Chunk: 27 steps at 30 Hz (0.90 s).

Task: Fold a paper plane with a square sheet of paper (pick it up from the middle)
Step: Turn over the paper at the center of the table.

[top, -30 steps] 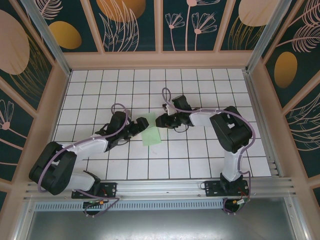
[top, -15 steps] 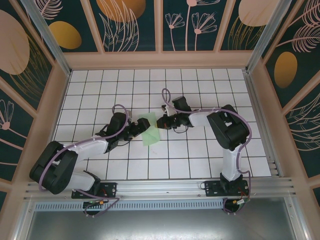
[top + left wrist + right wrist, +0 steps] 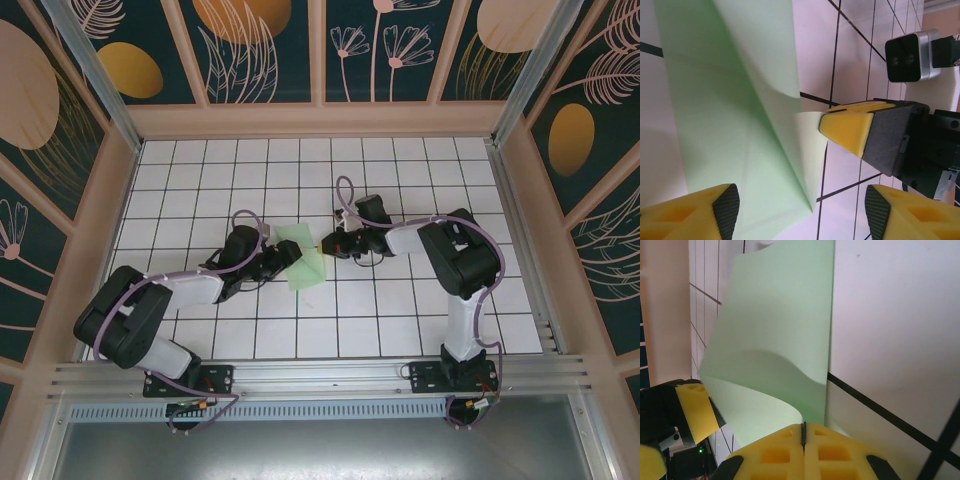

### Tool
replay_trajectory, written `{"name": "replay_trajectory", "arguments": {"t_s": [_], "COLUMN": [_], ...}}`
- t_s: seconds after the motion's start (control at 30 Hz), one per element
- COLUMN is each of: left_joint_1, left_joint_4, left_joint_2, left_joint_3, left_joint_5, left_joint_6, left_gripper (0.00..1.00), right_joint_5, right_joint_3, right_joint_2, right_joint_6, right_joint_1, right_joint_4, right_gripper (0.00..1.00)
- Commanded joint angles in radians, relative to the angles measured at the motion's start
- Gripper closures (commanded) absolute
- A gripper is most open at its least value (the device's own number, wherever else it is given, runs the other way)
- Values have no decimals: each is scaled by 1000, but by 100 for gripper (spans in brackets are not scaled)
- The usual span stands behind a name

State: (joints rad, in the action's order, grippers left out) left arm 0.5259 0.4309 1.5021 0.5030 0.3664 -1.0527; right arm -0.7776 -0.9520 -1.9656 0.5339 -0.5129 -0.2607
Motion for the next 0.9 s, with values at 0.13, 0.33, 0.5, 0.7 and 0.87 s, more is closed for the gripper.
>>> {"name": "replay_trajectory", "arguments": {"t_s": [0.13, 0.33, 0.5, 0.7, 0.87], "left_joint_1": [2, 2, 2, 1, 2], "left_joint_4": [57, 69, 89, 89, 71], "left_joint_2": [57, 109, 149, 180, 189], "left_joint_3": [51, 83, 104, 112, 118], "left_joint_5": [19, 38, 55, 62, 47], "left_joint_6": [-1, 11, 16, 29, 48], "left_gripper": [40, 41, 50, 62, 70], "right_joint_5": [-19, -19, -22, 9, 62], "right_joint_3": [17, 16, 14, 20, 56], "right_joint_2": [43, 43, 46, 91, 190], "right_joint_6": [2, 0, -2, 7, 5], "right_joint_1": [2, 2, 2, 9, 35], "right_joint_4": [-35, -31, -24, -1, 16], "right_gripper": [94, 94, 93, 77, 54]}}
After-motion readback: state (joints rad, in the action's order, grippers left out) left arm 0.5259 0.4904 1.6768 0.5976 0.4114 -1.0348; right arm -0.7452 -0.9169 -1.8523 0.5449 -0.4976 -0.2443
